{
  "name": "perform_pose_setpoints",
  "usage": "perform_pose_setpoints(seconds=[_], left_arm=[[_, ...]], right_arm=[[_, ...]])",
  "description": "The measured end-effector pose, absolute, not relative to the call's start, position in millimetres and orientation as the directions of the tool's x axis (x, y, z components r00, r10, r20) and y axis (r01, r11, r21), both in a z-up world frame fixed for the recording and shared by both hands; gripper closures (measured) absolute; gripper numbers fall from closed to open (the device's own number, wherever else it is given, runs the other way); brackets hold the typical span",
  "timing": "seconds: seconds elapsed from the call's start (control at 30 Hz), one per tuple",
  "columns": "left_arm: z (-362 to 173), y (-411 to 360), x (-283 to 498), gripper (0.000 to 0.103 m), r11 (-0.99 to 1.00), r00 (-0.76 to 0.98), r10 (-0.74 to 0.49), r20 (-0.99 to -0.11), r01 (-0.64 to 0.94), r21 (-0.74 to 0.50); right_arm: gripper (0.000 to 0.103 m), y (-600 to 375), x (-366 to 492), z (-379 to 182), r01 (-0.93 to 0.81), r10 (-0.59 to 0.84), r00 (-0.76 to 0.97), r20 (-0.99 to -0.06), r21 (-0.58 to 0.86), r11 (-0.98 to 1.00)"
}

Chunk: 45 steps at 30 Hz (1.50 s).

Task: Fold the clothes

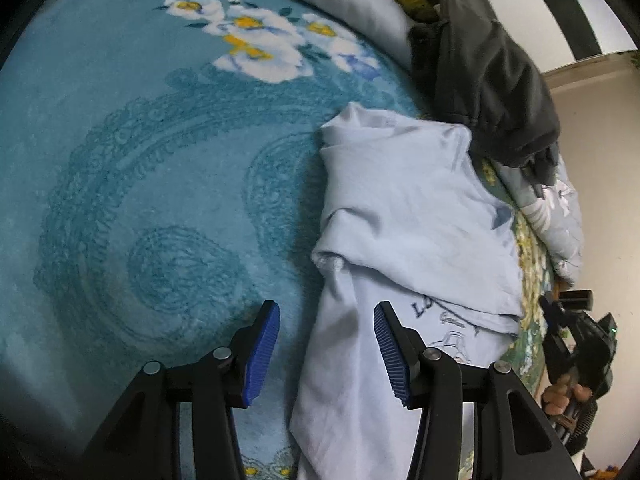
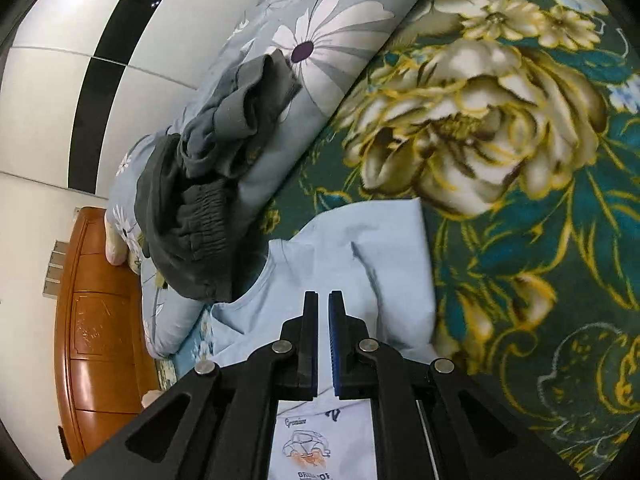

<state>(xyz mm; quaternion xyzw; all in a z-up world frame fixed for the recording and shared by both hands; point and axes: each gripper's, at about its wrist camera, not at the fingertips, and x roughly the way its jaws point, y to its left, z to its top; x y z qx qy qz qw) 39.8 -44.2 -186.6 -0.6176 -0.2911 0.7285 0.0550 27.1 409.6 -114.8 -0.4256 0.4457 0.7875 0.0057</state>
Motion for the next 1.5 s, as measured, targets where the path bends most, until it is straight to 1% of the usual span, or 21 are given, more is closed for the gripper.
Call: perform_pose_setpoints(seconds=[0.1, 0.27, 0.4, 0.43, 0.47, 0.53, 0.57, 0.7, 0.8, 0.87, 1.0, 1.1, 1.13, 1.17, 1.2, 1.23, 1.27, 1.3, 1.33, 1.43, 1.5], left_arm=[[-186, -39, 40, 0.050, -0.832, -0.232, 0.437, -0.869, 0.264, -0.489], [-187, -37, 41, 0.050, -0.817, -0.238, 0.457, -0.857, 0.268, -0.510], [-189, -43, 41, 0.050, -0.757, -0.261, 0.518, -0.814, 0.303, -0.579], [-189, -45, 40, 0.050, -0.733, -0.272, 0.539, -0.797, 0.314, -0.603], [-189, -48, 39, 0.050, -0.709, -0.284, 0.558, -0.780, 0.326, -0.626], [-189, -51, 29, 0.050, -0.679, -0.300, 0.574, -0.762, 0.345, -0.648], [-189, -50, 22, 0.050, -0.675, -0.310, 0.572, -0.760, 0.348, -0.650], [-198, -54, -19, 0.047, -0.658, -0.334, 0.570, -0.751, 0.361, -0.661], [-204, -69, -26, 0.047, -0.677, -0.295, 0.566, -0.770, 0.367, -0.638], [-207, -66, -30, 0.047, -0.690, -0.286, 0.559, -0.778, 0.360, -0.628], [-206, -63, -41, 0.046, -0.697, -0.303, 0.564, -0.768, 0.324, -0.640], [-208, -64, -48, 0.047, -0.685, -0.309, 0.577, -0.756, 0.322, -0.654], [-209, -64, -49, 0.047, -0.680, -0.308, 0.581, -0.753, 0.324, -0.657], [-210, -64, -50, 0.047, -0.672, -0.311, 0.588, -0.746, 0.326, -0.665], [-210, -65, -52, 0.049, -0.662, -0.311, 0.597, -0.740, 0.330, -0.673], [-213, -66, -54, 0.056, -0.656, -0.310, 0.599, -0.738, 0.339, -0.674], [-216, -68, -57, 0.064, -0.651, -0.309, 0.600, -0.738, 0.347, -0.675], [-216, -69, -58, 0.083, -0.661, -0.304, 0.592, -0.747, 0.348, -0.665], [-216, -70, -59, 0.088, -0.674, -0.299, 0.581, -0.757, 0.346, -0.653], [-196, -57, -65, 0.092, -0.765, -0.312, 0.532, -0.787, 0.223, -0.605], [-173, -52, -67, 0.092, -0.771, -0.369, 0.542, -0.755, 0.141, -0.622]], right_arm=[[0.098, 417, 33, -127, -0.416, -0.355, -0.629, -0.691, 0.685, -0.597], [0.097, 404, 27, -126, -0.389, -0.355, -0.589, -0.726, 0.640, -0.662], [0.096, 411, 56, -144, -0.425, -0.336, -0.546, -0.768, 0.599, -0.679], [0.090, 416, 60, -149, -0.441, -0.331, -0.542, -0.772, 0.597, -0.670], [0.073, 421, 64, -154, -0.456, -0.327, -0.540, -0.775, 0.597, -0.660], [0.053, 433, 66, -157, -0.473, -0.326, -0.563, -0.759, 0.619, -0.627], [0.048, 439, 66, -159, -0.480, -0.324, -0.574, -0.752, 0.630, -0.610], [0.048, 451, 52, -174, -0.510, -0.346, -0.582, -0.736, 0.662, -0.549], [0.047, 448, 35, -184, -0.514, -0.365, -0.565, -0.740, 0.661, -0.546], [0.044, 443, 26, -185, -0.499, -0.366, -0.568, -0.737, 0.662, -0.560], [0.044, 435, 13, -183, -0.455, -0.396, -0.565, -0.724, 0.674, -0.582], [0.046, 429, 8, -182, -0.432, -0.397, -0.548, -0.736, 0.656, -0.619], [0.055, 427, 6, -182, -0.426, -0.395, -0.542, -0.741, 0.648, -0.631], [0.069, 426, 4, -181, -0.427, -0.394, -0.539, -0.745, 0.644, -0.635], [0.076, 425, 3, -180, -0.427, -0.392, -0.535, -0.748, 0.640, -0.639], [0.087, 423, 1, -179, -0.428, -0.390, -0.531, -0.752, 0.636, -0.642], [0.091, 422, -1, -179, -0.428, -0.389, -0.528, -0.755, 0.632, -0.646], [0.092, 421, -3, -178, -0.429, -0.387, -0.524, -0.759, 0.628, -0.650], [0.092, 420, -4, -177, -0.429, -0.385, -0.520, -0.762, 0.623, -0.654], [0.094, 417, -11, -167, -0.408, -0.387, -0.526, -0.757, 0.624, -0.666], [0.094, 415, -17, -149, -0.358, -0.396, -0.560, -0.728, 0.644, -0.676]])
